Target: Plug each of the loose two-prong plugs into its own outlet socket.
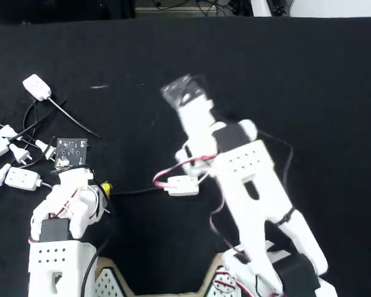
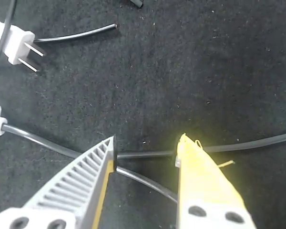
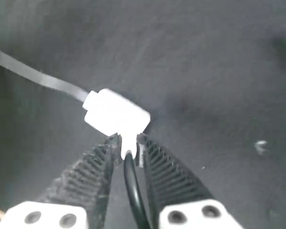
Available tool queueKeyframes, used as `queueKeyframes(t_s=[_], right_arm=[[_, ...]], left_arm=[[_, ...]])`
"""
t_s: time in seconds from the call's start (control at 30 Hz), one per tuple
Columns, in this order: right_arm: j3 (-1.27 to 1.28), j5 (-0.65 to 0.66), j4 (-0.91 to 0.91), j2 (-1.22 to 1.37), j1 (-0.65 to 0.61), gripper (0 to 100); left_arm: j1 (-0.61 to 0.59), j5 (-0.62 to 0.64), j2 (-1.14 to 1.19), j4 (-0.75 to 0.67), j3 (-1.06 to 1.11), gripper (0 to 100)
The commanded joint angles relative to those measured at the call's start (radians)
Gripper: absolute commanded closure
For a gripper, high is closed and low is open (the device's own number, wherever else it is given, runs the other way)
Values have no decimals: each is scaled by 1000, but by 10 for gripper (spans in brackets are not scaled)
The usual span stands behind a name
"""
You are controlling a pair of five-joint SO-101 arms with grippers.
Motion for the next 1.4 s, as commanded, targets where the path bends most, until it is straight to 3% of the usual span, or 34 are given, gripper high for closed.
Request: queueKeyframes(t_s=[0.0,0.33,0.53,0.67,1.37], right_arm=[[76,118,31,-50,-110,988],[168,249,48,-45,-106,988],[177,270,-21,-44,35,988],[177,270,-55,-44,94,988],[159,199,-160,-44,94,988]], left_arm=[[7,6,-8,3,-16,780],[7,6,-8,2,-16,780],[7,6,-8,2,-16,780],[7,6,-8,2,-16,780],[7,6,-8,0,-12,780]])
